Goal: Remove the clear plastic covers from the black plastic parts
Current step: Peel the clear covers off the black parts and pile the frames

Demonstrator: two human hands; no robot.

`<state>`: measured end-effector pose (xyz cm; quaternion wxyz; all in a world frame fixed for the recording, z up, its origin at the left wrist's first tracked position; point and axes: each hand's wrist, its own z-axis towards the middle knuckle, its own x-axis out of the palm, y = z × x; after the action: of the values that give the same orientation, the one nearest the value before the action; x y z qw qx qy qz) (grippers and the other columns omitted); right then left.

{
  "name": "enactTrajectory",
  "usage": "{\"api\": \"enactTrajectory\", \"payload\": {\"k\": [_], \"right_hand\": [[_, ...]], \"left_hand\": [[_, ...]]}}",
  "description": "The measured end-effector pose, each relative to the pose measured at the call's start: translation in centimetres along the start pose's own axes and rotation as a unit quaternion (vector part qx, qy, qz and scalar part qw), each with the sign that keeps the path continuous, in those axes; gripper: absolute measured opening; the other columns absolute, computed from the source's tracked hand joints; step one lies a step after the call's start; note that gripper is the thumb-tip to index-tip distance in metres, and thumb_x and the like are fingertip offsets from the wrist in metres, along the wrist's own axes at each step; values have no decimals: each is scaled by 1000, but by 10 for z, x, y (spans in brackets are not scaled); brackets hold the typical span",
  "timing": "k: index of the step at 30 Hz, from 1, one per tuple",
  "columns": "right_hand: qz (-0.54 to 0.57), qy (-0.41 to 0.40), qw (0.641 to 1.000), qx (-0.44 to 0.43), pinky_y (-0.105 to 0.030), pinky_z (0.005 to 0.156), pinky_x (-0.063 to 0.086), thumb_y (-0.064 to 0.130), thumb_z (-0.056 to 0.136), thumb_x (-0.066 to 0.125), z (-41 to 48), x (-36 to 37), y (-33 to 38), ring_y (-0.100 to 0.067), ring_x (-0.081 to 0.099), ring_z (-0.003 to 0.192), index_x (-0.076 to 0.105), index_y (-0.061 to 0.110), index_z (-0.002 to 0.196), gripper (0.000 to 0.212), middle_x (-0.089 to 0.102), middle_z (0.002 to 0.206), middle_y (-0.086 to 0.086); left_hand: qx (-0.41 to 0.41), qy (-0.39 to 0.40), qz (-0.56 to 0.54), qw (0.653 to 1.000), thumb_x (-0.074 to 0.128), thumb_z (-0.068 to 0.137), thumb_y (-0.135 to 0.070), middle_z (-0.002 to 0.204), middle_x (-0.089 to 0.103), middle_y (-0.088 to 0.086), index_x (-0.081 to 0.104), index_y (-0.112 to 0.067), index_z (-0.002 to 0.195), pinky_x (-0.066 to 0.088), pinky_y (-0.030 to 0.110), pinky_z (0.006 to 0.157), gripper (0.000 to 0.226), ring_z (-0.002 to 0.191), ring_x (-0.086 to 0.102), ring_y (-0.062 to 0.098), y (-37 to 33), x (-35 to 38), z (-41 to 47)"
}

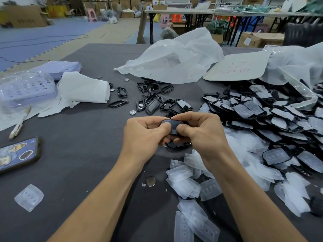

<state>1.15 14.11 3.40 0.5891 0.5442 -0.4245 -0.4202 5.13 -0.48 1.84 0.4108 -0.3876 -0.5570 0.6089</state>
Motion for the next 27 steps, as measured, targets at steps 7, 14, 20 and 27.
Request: {"api": "enactTrajectory", "payload": {"k": [7,14,20,27], "right_hand": [[-14,-22,1000,-5,-26,51,58,-13,89,61,-1,2,-2,-21,71,55,78,7,78,28,75,67,-9],[-116,-53,991,-47,-28,53,57,1,89,72,-2,7,-6,-22,72,58,78,14,73,21,75,67,-7],[-37,6,999,-1,-29,49,59,-11,98,55,-1,3,0,-24,67,50,78,4,85,30,73,71,-17],[12,38,999,14,-30,58,62,-11,91,59,-3,0,-1,-24,71,59,80,7,91,27,75,77,-14]], "left_hand": [[4,-11,19,1000,74,84,5,63,75,9,84,-29,71,53,22,49,38,48,66,15,-1,1,0],[38,-31,56,997,77,84,-15,64,75,6,83,-21,72,65,43,60,15,57,74,26,3,2,-3],[61,-63,88,992,78,88,-9,57,73,-1,82,-30,71,55,27,49,26,47,66,12,4,1,1],[64,-76,70,993,77,87,-9,57,73,-2,82,-33,69,53,24,47,30,47,69,16,4,1,2]]}}
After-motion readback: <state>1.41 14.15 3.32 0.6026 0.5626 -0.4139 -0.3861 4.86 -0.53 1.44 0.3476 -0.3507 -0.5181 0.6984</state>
